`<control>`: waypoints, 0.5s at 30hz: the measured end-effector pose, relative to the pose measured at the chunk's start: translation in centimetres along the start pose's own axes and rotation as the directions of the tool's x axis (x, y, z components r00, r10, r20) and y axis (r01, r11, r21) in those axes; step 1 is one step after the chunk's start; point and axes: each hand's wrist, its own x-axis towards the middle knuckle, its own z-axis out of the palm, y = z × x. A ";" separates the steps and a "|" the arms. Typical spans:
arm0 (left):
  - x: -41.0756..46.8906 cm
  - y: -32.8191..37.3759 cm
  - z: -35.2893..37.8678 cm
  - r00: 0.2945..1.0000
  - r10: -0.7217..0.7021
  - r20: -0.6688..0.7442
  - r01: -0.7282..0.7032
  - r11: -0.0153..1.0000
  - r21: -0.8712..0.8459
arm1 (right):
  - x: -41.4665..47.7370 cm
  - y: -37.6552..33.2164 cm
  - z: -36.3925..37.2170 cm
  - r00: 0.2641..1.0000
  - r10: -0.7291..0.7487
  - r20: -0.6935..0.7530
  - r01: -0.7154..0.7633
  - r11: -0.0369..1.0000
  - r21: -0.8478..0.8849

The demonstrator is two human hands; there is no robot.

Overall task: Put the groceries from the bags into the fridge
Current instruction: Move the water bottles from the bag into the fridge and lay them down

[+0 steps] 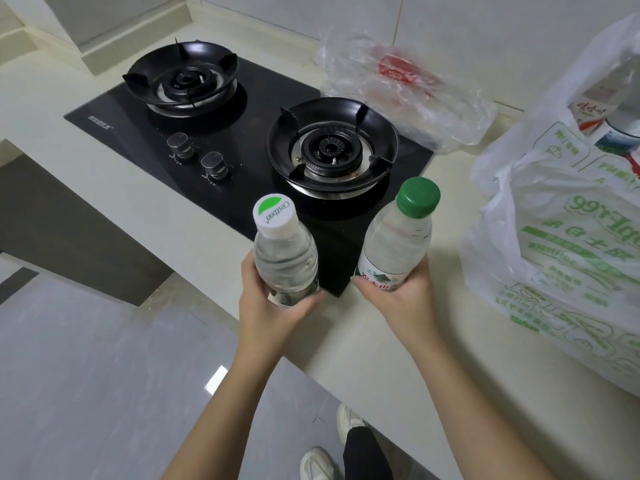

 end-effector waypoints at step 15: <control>-2.3 3.7 -0.7 0.991 -0.120 -0.054 0.114 0.988 -0.107 | -2.0 -3.9 0.5 0.989 0.098 -0.109 -0.096 0.995 0.019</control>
